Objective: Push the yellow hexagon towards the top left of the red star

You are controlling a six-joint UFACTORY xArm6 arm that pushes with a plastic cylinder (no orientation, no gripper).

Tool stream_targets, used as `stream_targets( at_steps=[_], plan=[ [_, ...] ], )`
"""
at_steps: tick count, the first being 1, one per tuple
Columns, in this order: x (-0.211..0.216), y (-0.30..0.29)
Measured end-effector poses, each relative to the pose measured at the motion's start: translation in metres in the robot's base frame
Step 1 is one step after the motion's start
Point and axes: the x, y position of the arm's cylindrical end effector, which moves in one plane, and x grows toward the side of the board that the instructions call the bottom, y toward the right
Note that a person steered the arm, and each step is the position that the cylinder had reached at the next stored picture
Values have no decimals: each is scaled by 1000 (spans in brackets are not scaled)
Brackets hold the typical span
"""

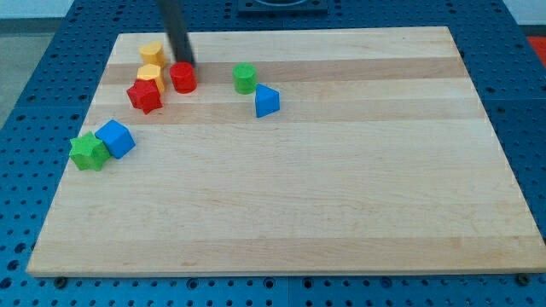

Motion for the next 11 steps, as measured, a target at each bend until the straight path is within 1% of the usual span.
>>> stream_targets(
  at_steps=[1,2,3,4,5,6,7,8,9,10,11],
  plan=[
    [1,38],
    [12,56],
    [34,45],
    [9,44],
    [-11,7],
    [2,-41],
    [4,-53],
    [8,-81],
    [29,-109],
    [39,-108],
    [39,-110]
  ],
)
